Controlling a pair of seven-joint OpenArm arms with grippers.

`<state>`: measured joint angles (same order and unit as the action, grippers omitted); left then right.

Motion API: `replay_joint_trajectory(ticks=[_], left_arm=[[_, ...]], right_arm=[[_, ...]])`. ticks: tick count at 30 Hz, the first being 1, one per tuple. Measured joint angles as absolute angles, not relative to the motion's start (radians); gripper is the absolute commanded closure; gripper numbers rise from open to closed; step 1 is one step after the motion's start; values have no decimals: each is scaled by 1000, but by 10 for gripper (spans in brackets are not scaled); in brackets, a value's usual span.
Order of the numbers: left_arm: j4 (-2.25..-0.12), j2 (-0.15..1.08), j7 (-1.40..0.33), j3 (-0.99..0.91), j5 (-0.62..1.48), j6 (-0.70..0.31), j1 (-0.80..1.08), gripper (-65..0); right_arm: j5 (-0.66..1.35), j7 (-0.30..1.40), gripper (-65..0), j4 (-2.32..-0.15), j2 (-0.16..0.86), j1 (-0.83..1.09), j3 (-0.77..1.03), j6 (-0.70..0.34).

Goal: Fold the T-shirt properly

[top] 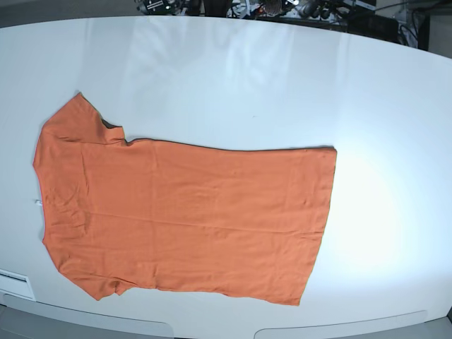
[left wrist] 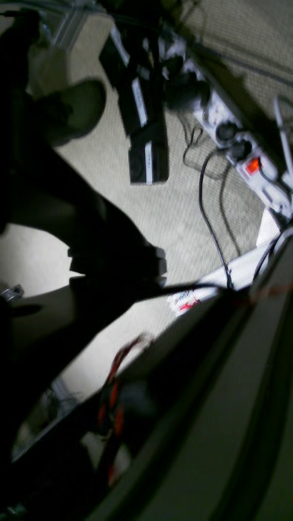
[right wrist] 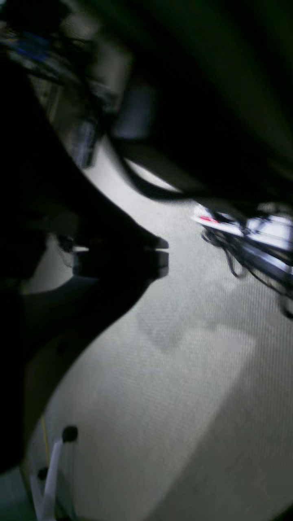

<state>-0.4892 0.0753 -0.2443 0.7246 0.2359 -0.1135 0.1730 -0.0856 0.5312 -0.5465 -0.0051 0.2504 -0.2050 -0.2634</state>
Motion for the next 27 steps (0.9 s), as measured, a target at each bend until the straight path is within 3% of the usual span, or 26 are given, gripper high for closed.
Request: replay_joint_trajectory(ticks=[10,16,21,27], left_arm=[[-906,274,-416,721,231,-108,389,0],[-1264,487,-435,721,227,-104,583,0],[-1601,643,-426,720,86,4,737,0],[-1944,828,-477,720,-137,149,911,0]], right_arm=[[-43,659,0,-1016,94,614,-205,-264],[19,727,0,-1376,181,875,-202,-263],[19,719,0,-1701,233,1056,-206,-203],[-145,736,0,-2017,249,1253,-202,-115]])
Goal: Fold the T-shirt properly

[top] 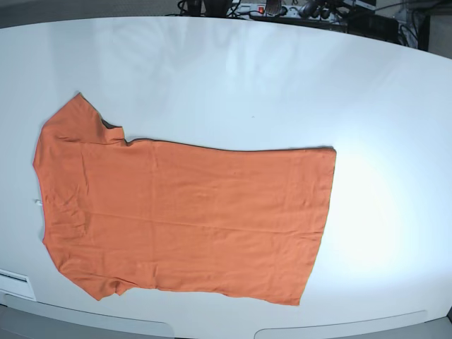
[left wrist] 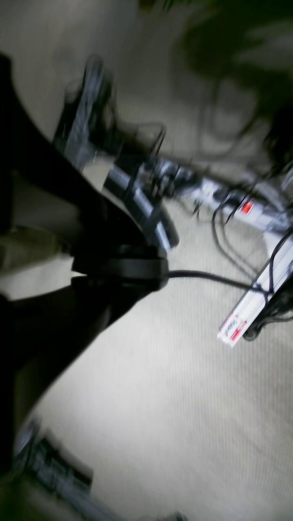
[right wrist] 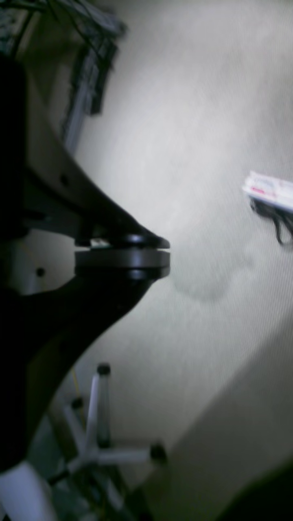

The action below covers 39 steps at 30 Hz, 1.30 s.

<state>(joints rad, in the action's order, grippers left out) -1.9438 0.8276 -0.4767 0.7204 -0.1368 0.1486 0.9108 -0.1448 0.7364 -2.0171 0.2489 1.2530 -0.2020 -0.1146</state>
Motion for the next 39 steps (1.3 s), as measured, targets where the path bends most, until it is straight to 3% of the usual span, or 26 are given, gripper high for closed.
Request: replay_joint_trajectory(ticks=[9,19,26,34,39], left_arm=[[-2273,934,-604,720,-495,298,967,0],[-2319,936,-626,722,-654,329,905,0],[-2319,933,-611,696,-568,242,749,0],[-2308,933,-501,466,-332,128,596,0],[-2195,932,-414,384,-271,29,525,0]], right_arm=[[-293,762,0,-2337,248,1285,-202,-56],[-464,756,0,-2343,249,1288,-200,-25],[-464,658,0,-2343,247,1191,-200,-26],[-387,609,0,-2343,247,976,-200,-90],[-385,590,0,-2342,246,912,-200,-97]])
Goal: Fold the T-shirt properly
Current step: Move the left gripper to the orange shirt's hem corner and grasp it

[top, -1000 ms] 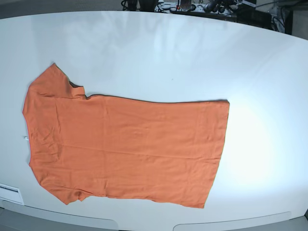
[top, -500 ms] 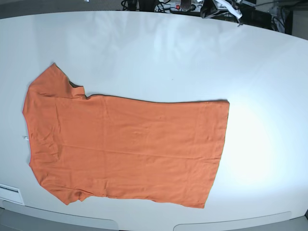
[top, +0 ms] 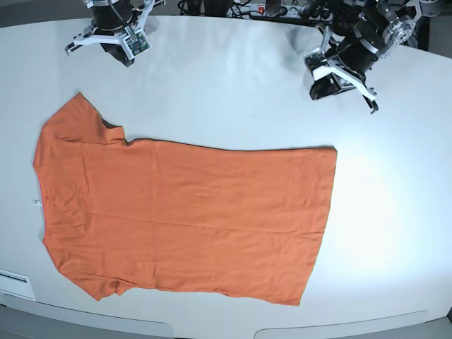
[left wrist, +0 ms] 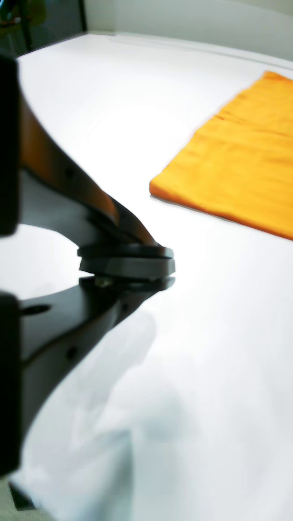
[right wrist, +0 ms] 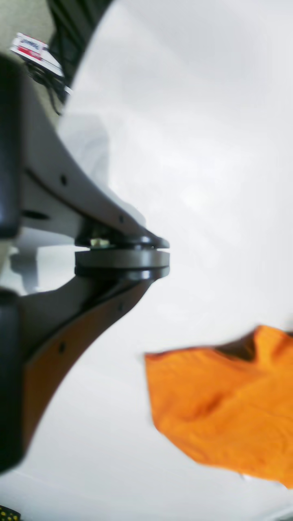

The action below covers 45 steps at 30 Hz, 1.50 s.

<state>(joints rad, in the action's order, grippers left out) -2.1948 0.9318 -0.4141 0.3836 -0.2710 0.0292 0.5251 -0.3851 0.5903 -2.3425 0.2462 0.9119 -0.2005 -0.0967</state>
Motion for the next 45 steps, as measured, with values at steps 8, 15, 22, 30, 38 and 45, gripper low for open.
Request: replay_joint_trajectory(ticks=[8,15,22,30,38,45], left_arm=[[-1955,928,-303,387,-241,-72,384,0],[-1889,928,-226,387,-242,-168,303,0],[-1889,928,-215,387,-242,-250,271,-95],[-1890,934,-208,385,-243,-240,268,-300],[-1809,933,-87,386,-337,-369,162,-300],[-1676,940,-14,477,-348,-464,-36,-300]], right_arm=[[-385,583,0,-2342,246,849,-201,-102],[-304,553,0,-2300,246,777,-201,-170],[-310,565,0,-2194,247,720,-201,-154],[-309,587,0,-2194,246,720,-202,-184],[-303,603,0,-2194,247,722,-201,-184],[-303,606,0,-2194,247,731,-201,-183]])
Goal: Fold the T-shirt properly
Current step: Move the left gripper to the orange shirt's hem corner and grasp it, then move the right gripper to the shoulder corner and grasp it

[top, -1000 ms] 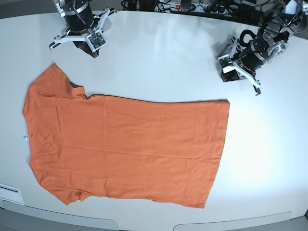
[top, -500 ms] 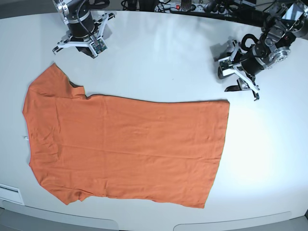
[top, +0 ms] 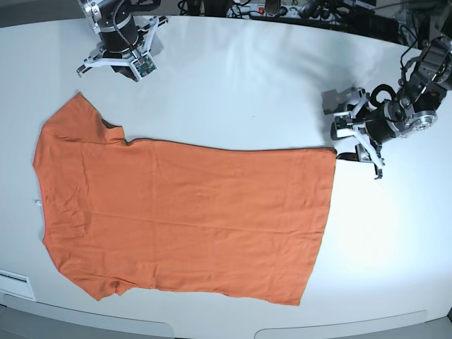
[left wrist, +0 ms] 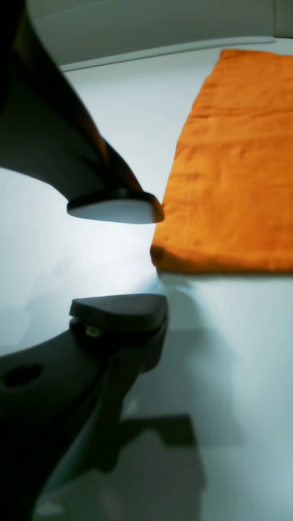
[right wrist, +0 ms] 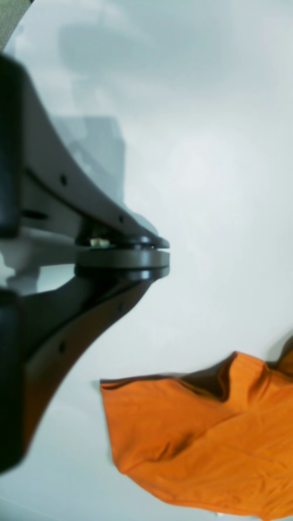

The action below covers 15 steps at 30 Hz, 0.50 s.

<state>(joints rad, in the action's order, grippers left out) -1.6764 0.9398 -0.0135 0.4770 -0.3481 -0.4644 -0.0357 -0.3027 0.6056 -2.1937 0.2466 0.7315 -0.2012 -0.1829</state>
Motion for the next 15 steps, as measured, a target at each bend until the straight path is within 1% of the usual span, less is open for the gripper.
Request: replay_joint_trajectory(ticks=[4,6,8,12,15], left_arm=[[-1646,941,-6,652,-379,-441,-165,-300],[-1635,942,-1,749,-419,-383,-223,-301],[-1625,943,-1,828,-435,-363,-275,-301],[-1618,942,-19,926,-437,-355,-338,-301],[-1615,940,-20,957,-442,-351,-358,-301]], right_arm=[[-303,606,0,-2194,247,732,-201,-183],[-302,606,0,-2194,246,731,-201,-184],[-303,606,0,-2194,246,732,-201,-183],[-302,606,0,-2194,246,731,-201,-176],[-302,607,0,-2194,246,731,-201,-176]])
